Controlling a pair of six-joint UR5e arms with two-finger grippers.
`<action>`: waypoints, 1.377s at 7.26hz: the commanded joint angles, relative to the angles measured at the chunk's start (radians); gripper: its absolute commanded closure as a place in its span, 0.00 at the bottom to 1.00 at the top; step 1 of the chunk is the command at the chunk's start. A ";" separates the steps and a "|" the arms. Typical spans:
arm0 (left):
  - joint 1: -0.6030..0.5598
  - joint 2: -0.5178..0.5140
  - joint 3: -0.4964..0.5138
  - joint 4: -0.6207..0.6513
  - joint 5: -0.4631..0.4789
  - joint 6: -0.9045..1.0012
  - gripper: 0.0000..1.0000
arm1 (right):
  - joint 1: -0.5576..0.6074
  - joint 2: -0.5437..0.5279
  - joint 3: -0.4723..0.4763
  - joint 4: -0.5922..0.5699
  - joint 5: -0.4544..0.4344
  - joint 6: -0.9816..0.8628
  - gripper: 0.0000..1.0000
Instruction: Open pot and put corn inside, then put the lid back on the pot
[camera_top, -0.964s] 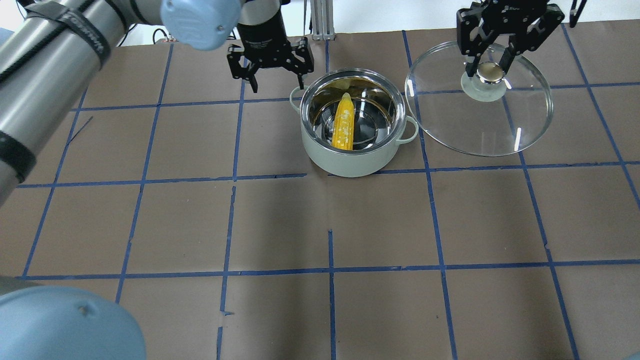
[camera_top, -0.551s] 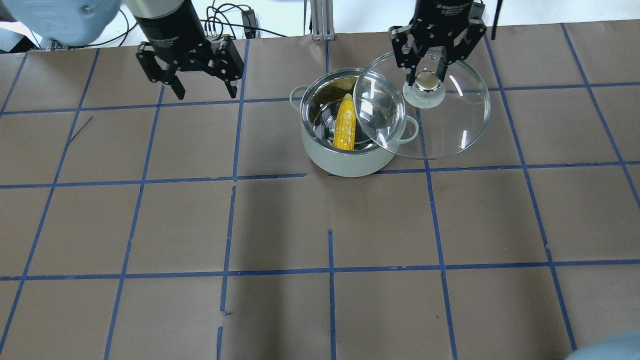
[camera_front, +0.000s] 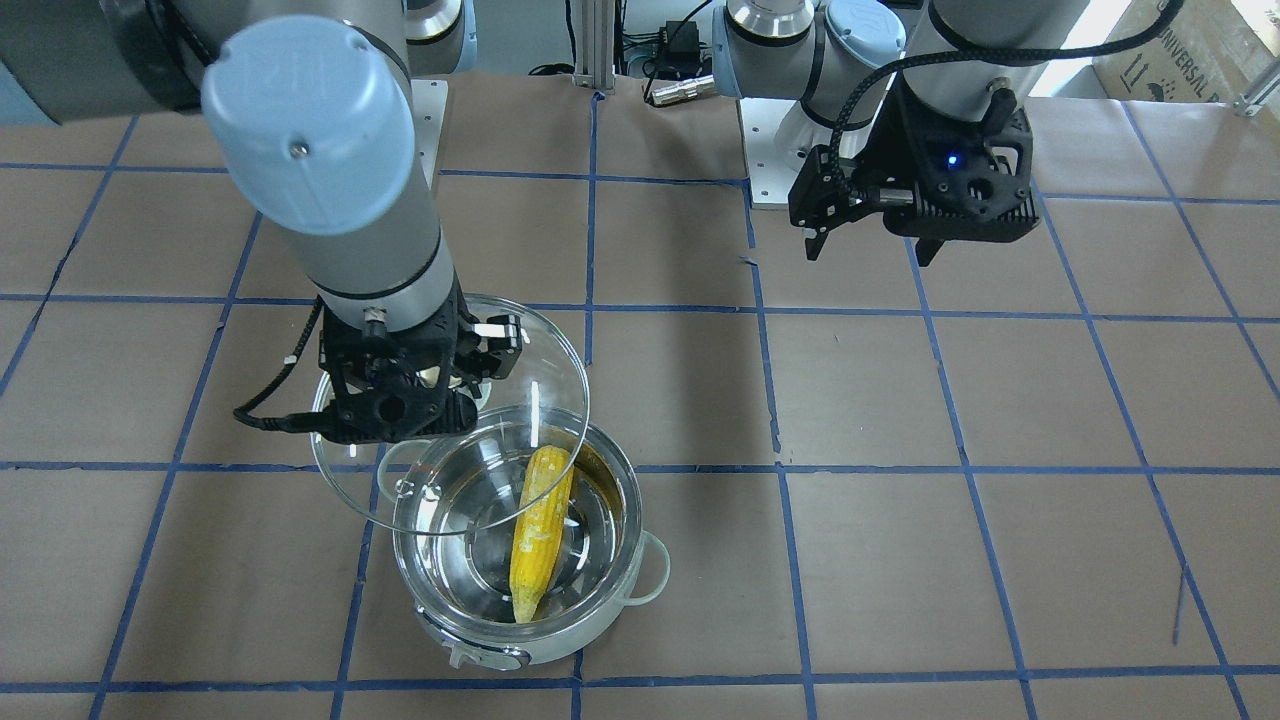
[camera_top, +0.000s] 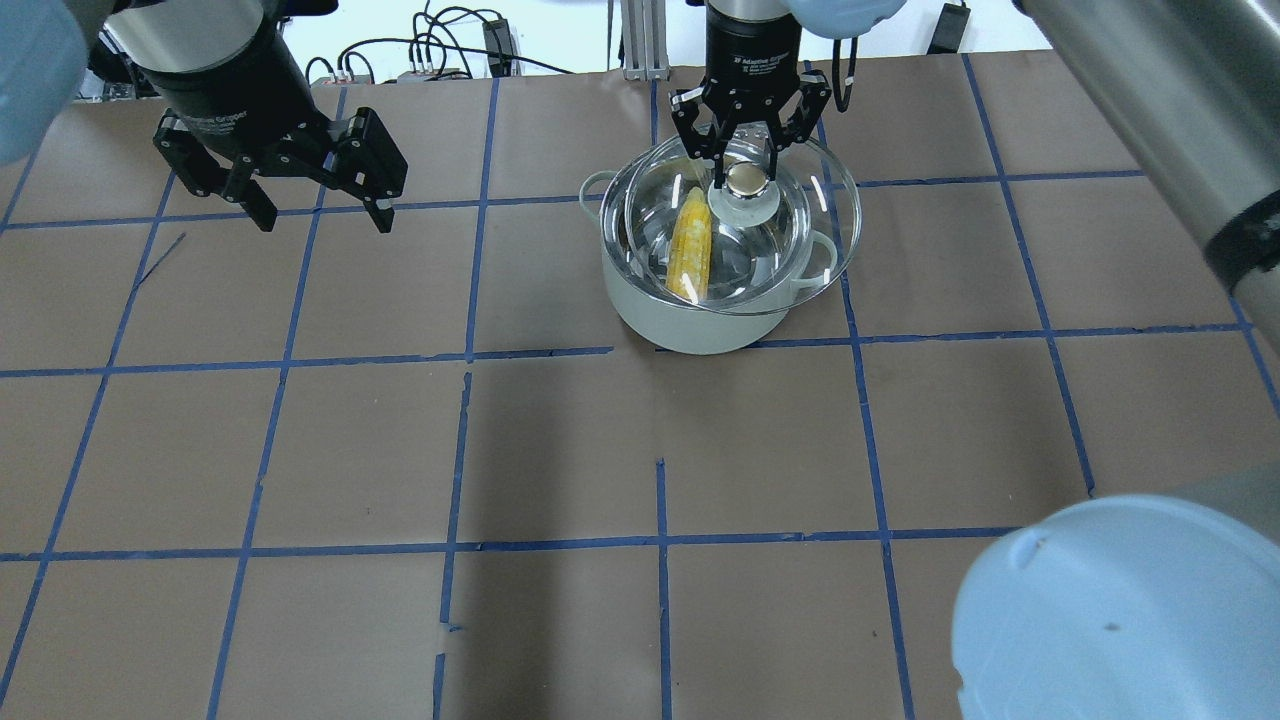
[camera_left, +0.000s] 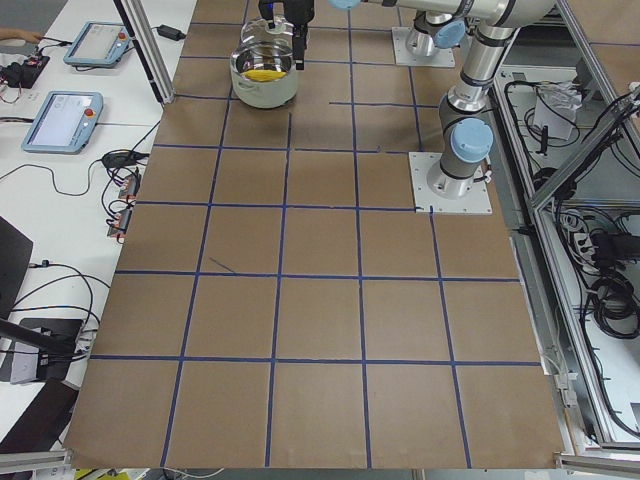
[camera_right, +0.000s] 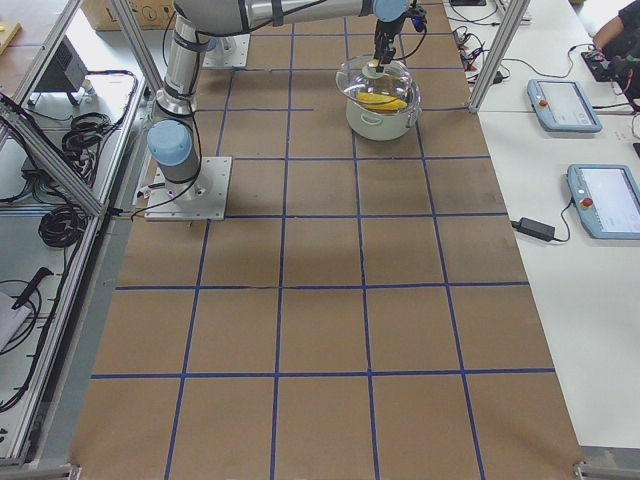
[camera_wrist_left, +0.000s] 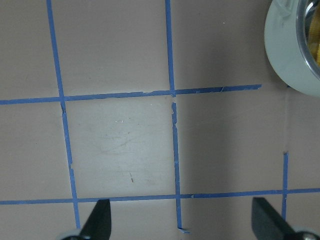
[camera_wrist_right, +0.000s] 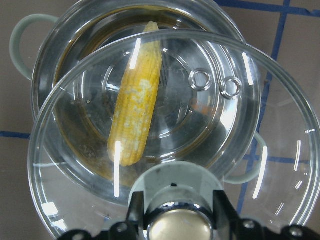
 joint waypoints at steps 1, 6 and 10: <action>0.040 0.010 -0.009 0.014 -0.020 0.032 0.00 | 0.002 0.033 -0.005 -0.025 0.003 -0.002 0.81; 0.045 0.016 -0.013 0.014 -0.011 0.023 0.00 | 0.025 0.091 -0.009 -0.051 0.028 0.012 0.81; 0.045 0.016 -0.015 0.016 -0.011 0.020 0.00 | 0.025 0.116 -0.049 -0.055 0.028 0.012 0.80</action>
